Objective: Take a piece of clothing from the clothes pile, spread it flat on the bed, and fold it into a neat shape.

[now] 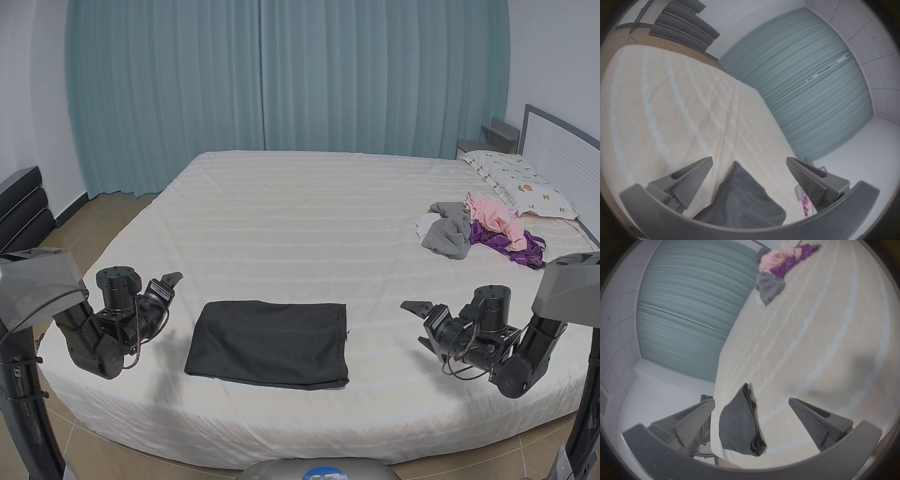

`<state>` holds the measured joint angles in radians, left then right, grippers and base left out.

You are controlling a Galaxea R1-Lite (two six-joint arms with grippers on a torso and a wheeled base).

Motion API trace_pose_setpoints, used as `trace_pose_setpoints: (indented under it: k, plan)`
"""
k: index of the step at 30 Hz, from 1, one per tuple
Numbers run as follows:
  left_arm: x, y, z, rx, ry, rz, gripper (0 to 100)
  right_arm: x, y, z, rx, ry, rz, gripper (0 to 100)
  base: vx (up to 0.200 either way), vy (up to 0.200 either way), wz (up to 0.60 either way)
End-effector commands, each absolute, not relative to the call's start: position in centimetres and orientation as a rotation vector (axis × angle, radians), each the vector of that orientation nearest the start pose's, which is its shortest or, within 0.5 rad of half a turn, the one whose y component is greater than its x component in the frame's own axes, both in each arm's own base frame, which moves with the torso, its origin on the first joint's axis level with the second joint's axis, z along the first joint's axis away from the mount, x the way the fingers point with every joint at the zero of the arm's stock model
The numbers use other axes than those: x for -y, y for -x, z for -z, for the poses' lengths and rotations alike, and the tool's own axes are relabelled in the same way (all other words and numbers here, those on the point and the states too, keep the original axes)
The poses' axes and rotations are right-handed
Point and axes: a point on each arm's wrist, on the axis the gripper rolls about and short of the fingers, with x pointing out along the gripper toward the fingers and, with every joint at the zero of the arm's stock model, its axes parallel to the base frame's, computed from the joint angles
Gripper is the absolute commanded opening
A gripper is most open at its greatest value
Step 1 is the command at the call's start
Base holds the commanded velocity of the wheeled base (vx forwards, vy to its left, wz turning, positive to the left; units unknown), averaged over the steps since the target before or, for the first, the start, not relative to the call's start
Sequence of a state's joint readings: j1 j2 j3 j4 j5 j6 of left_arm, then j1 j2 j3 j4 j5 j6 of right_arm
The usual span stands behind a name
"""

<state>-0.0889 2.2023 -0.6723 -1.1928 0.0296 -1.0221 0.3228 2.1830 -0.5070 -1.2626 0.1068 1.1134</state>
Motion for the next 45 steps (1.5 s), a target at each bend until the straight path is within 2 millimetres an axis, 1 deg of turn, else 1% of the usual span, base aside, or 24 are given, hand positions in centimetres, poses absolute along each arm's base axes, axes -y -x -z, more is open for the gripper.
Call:
trace_pose_setpoints:
  k: [1, 2, 3, 5, 6, 7, 8, 10, 12, 13, 14, 17, 18, 19, 20, 23, 24, 26, 28, 30, 36, 38, 42, 45]
  plan:
    - [1.4, -32.5, -10.7, -0.149, 1.007, -0.068, 100, -7.9, -27.8, -9.7, -0.318, -0.910, -0.168, 100, 0.000, 0.000, 0.00]
    - [1.4, -32.1, -11.4, -0.132, 1.009, -0.059, 100, -7.7, -27.4, -10.4, -0.285, -0.895, -0.169, 100, 0.000, 0.000, 0.00]
    - [1.3, -30.8, -13.1, -0.092, 1.009, -0.038, 100, -7.3, -25.9, -12.1, -0.216, -0.871, -0.181, 100, 0.000, 0.000, 0.00]
    - [1.2, -30.4, -13.4, -0.084, 1.010, -0.036, 100, -7.2, -25.5, -12.4, -0.206, -0.867, -0.184, 100, 0.000, 0.000, 0.00]
    - [0.8, -27.2, -15.8, -0.015, 1.006, -0.010, 100, -6.3, -21.7, -14.5, -0.130, -0.813, -0.227, 100, 0.000, 0.000, 0.00]
    - [0.6, -26.2, -16.5, 0.011, 1.000, -0.001, 100, -6.0, -20.6, -14.8, -0.115, -0.785, -0.234, 100, 0.000, 0.000, 0.00]
    - [0.6, -26.2, -16.5, 0.011, 1.000, -0.001, 100, -6.0, -20.6, -14.8, -0.115, -0.785, -0.234, 100, 0.000, 0.000, 0.00]
    - [0.4, -22.5, -18.3, 0.081, 0.971, 0.032, 100, -4.7, -17.0, -15.7, -0.044, -0.698, -0.252, 100, 0.000, 0.000, 0.00]
    - [0.4, -20.0, -19.2, 0.122, 0.927, 0.050, 100, -3.9, -15.0, -16.7, 0.036, -0.638, -0.261, 100, 0.000, 0.000, 0.00]
    - [0.4, -20.0, -19.2, 0.122, 0.927, 0.050, 100, -3.9, -15.0, -16.7, 0.036, -0.638, -0.261, 100, 0.000, 0.000, 0.00]
    - [0.3, -17.9, -19.9, 0.172, 0.872, 0.069, 100, -3.3, -13.2, -17.6, 0.111, -0.573, -0.278, 100, 0.000, 0.000, 0.00]
    - [0.2, -14.7, -20.9, 0.257, 0.777, 0.095, 100, -2.7, -10.6, -17.7, 0.153, -0.452, -0.283, 100, 0.000, 0.000, 0.00]
    - [0.2, -14.2, -21.1, 0.272, 0.763, 0.099, 100, -2.6, -10.2, -17.7, 0.154, -0.437, -0.283, 100, 0.000, 0.000, 0.00]
    - [0.2, -12.5, -21.3, 0.308, 0.716, 0.107, 100, -2.3, -8.9, -17.4, 0.151, -0.399, -0.292, 100, 0.000, 0.000, 0.00]
    - [0.2, -12.2, -21.4, 0.315, 0.703, 0.105, 100, -2.2, -8.6, -17.4, 0.151, -0.389, -0.296, 100, 0.000, 0.000, 0.00]
    - [0.1, -9.1, -21.7, 0.354, 0.620, 0.105, 100, -1.6, -5.9, -17.4, 0.154, -0.366, -0.341, 100, 0.000, 0.000, 0.00]
    - [0.1, -9.1, -21.7, 0.354, 0.620, 0.105, 100, -1.6, -5.9, -17.4, 0.154, -0.366, -0.341, 100, 0.000, 0.000, 0.00]
    - [0.1, -6.4, -21.6, 0.368, 0.576, 0.104, 100, -1.2, -3.9, -16.9, 0.107, -0.325, -0.341, 100, 0.000, 0.000, 0.00]
    - [0.1, -5.0, -21.3, 0.375, 0.555, 0.103, 100, -0.9, -3.0, -16.5, 0.089, -0.291, -0.337, 100, 0.000, 0.000, 0.00]
    - [0.0, -2.1, -20.7, 0.394, 0.505, 0.109, 100, -0.4, -0.9, -16.0, 0.092, -0.200, -0.342, 100, 0.000, 0.000, 0.00]
    - [-0.1, 2.7, -19.8, 0.403, 0.384, 0.101, 100, 0.4, 2.2, -16.4, 0.098, -0.082, -0.310, 100, 0.000, 0.000, 0.00]
    - [-0.1, 4.0, -19.7, 0.413, 0.345, 0.107, 100, 0.6, 2.8, -16.6, 0.095, -0.067, -0.271, 100, 0.000, 0.000, 0.00]
    - [-0.1, 5.2, -20.0, 0.420, 0.313, 0.124, 100, 0.7, 3.4, -17.3, 0.085, -0.043, -0.150, 100, 0.000, 0.000, 0.00]
    - [-0.1, 5.9, -19.8, 0.427, 0.309, 0.129, 100, 0.7, 3.9, -17.2, 0.093, -0.031, -0.119, 100, 0.000, 0.000, 0.00]
